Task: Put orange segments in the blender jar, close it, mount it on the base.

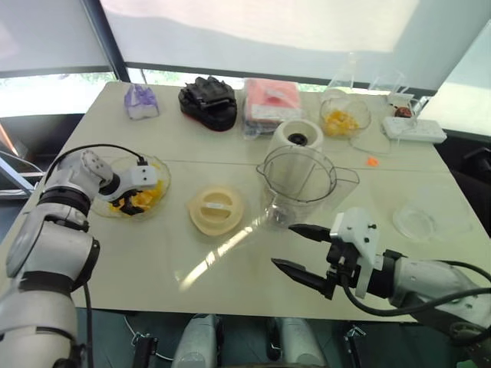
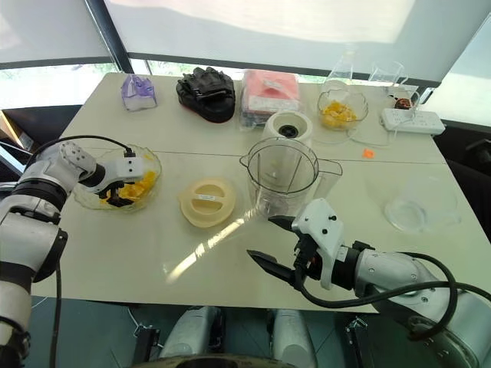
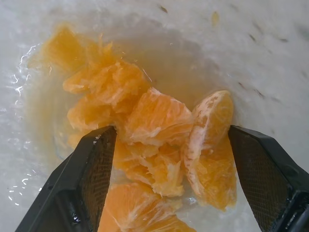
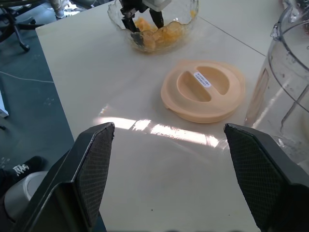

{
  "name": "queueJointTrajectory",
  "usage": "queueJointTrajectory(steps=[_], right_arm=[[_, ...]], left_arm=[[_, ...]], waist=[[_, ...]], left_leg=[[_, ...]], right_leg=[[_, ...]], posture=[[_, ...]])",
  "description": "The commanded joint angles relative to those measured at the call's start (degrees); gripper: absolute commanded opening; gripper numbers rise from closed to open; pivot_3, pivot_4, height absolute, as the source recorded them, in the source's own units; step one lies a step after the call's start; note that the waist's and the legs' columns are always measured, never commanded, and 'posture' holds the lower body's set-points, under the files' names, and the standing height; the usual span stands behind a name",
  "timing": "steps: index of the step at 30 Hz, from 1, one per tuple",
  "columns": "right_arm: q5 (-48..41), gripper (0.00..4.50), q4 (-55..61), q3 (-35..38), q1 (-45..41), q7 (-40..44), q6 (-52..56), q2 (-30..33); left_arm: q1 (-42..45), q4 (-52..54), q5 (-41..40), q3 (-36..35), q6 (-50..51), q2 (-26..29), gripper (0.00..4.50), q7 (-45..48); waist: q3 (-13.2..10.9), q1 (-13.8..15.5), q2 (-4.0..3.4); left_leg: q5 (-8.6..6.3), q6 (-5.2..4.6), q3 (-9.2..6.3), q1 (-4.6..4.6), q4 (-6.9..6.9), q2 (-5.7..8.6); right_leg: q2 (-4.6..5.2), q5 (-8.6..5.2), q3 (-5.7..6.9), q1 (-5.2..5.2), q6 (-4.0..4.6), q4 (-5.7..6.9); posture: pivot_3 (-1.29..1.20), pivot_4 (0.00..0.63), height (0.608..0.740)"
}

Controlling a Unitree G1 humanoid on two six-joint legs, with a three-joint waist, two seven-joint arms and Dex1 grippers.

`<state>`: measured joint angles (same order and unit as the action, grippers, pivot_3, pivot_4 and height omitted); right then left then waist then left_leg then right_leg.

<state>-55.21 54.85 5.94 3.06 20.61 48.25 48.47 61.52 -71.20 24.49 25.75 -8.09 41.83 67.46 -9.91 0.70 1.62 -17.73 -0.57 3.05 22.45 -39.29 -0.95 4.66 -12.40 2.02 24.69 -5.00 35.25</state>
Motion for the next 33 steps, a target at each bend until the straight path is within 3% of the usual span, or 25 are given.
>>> queueJointTrajectory(steps=[1, 7, 8, 18, 26, 33], right_arm=[[-0.43, 3.86, 0.95, 0.84, -0.29, 0.08, -0.6, 0.08], [0.05, 3.86, 1.08, 0.93, 0.15, -0.64, -0.75, -0.23], [0.17, 3.86, 0.99, 0.89, 0.07, -0.66, -0.8, -0.23], [1.9, 3.86, -0.52, -0.15, -1.76, -0.15, -1.15, -0.74], [4.5, 3.86, -2.34, -1.81, -2.87, 1.51, -1.93, -1.88], [6.89, 3.86, -3.51, -2.85, -2.82, 2.72, -2.71, -3.16]], left_arm=[[-0.47, -0.79, 0.56, -0.46, -0.25, -0.7, 3.24, -0.4], [-0.74, -1.64, 0.29, -1.04, 0.6, -1.83, 0.31, -1.82], [-0.76, -1.76, 0.19, -1.17, 0.79, -2.08, 0.06, -2.19], [4.19, -1.0, -1.46, -4.74, 1.98, -1.15, 0.06, -2.5], [12.1, 1.19, -4.85, -8.64, 1.86, 3.87, 0.06, 9.11], [13.36, 1.26, -5.54, -10.46, 1.79, 7.71, 0.06, 11.12]], waist=[[0.01, 0.04, -0.01], [0.01, 0.07, 0.0], [0.01, 0.05, -0.01], [-0.01, 0.03, 0.04], [-0.08, -0.04, 0.18], [-0.08, 0.07, 0.17]], left_leg=[[0.0, 0.0, -0.01, -0.01, 0.0, 0.0], [0.0, 0.0, -0.02, -0.01, -0.02, 0.0], [0.0, 0.0, -0.02, -0.01, -0.03, 0.0], [0.0, 0.0, -0.04, -0.03, -0.11, 0.0], [-0.02, -0.04, -0.07, 0.14, -0.33, 0.01], [-0.03, -0.06, -0.07, 0.07, -0.34, -0.01]], right_leg=[[0.0, 0.0, 0.0, 0.0, 0.0, 0.02], [-0.01, 0.0, 0.0, -0.01, -0.01, 0.06], [-0.01, 0.01, 0.0, -0.01, -0.01, 0.06], [-0.04, 0.01, 0.01, -0.02, -0.01, 0.18], [-0.02, 0.0, 0.08, -0.02, 0.0, 0.14], [-0.07, 0.0, 0.08, -0.02, 0.0, 0.23]], posture=[[0.0, 0.15, 0.74], [0.0, 0.15, 0.74], [0.0, 0.15, 0.74], [0.0, 0.15, 0.74], [0.0, 0.15, 0.74], [0.0, 0.15, 0.74]])
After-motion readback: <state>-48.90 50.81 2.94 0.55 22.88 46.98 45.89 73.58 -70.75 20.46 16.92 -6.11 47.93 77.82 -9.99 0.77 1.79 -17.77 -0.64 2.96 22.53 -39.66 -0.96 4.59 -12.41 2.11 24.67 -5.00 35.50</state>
